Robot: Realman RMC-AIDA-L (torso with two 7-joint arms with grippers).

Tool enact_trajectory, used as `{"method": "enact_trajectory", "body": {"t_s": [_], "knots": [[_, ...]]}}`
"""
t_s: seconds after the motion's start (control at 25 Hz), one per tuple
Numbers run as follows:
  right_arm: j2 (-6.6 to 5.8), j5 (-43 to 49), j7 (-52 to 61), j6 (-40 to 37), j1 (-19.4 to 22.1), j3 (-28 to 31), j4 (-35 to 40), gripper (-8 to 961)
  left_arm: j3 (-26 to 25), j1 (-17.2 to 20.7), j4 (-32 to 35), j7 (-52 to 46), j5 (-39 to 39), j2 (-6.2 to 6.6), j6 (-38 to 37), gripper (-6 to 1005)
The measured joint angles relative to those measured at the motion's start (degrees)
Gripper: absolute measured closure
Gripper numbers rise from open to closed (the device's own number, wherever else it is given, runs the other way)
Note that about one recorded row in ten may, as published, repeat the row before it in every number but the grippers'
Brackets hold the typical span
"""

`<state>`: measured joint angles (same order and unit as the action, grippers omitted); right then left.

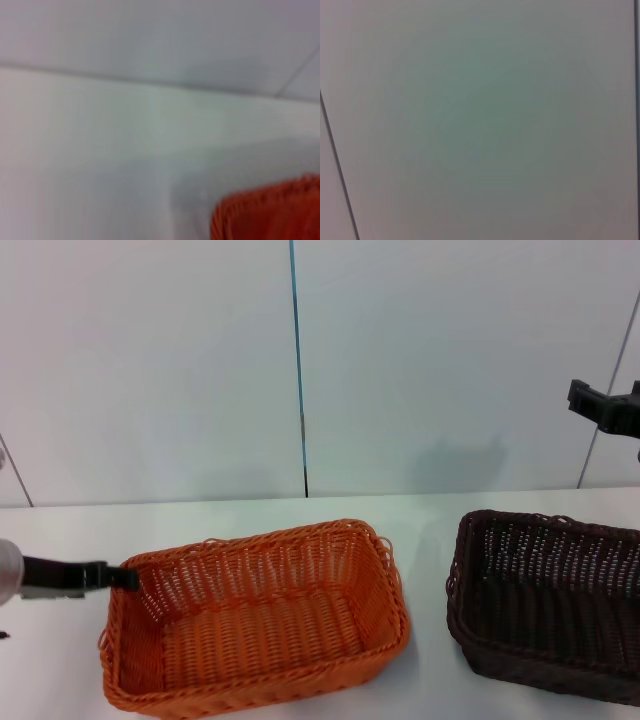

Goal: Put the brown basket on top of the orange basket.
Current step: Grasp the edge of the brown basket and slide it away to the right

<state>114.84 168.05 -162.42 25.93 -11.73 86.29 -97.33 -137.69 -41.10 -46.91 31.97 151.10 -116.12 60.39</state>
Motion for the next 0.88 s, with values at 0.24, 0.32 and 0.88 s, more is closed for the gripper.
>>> {"method": "enact_trajectory", "body": {"t_s": [0.24,0.32,0.88], "knots": [[-0.08,0.0,0.0,2.27,0.31,0.08,-1.56,192,0.02,3.34,-10.45,0.25,-0.11,-4.85,-7.02,72],[-0.11,0.0,0.0,3.49,0.4,0.23,-2.34,192,0.12,4.53,-12.86,1.0,-0.11,-6.54,-10.13,71],[0.02,-0.02,0.05,12.13,2.04,1.91,-11.33,193,6.31,16.08,-14.16,7.46,-26.32,-7.61,-33.97,66]]}}
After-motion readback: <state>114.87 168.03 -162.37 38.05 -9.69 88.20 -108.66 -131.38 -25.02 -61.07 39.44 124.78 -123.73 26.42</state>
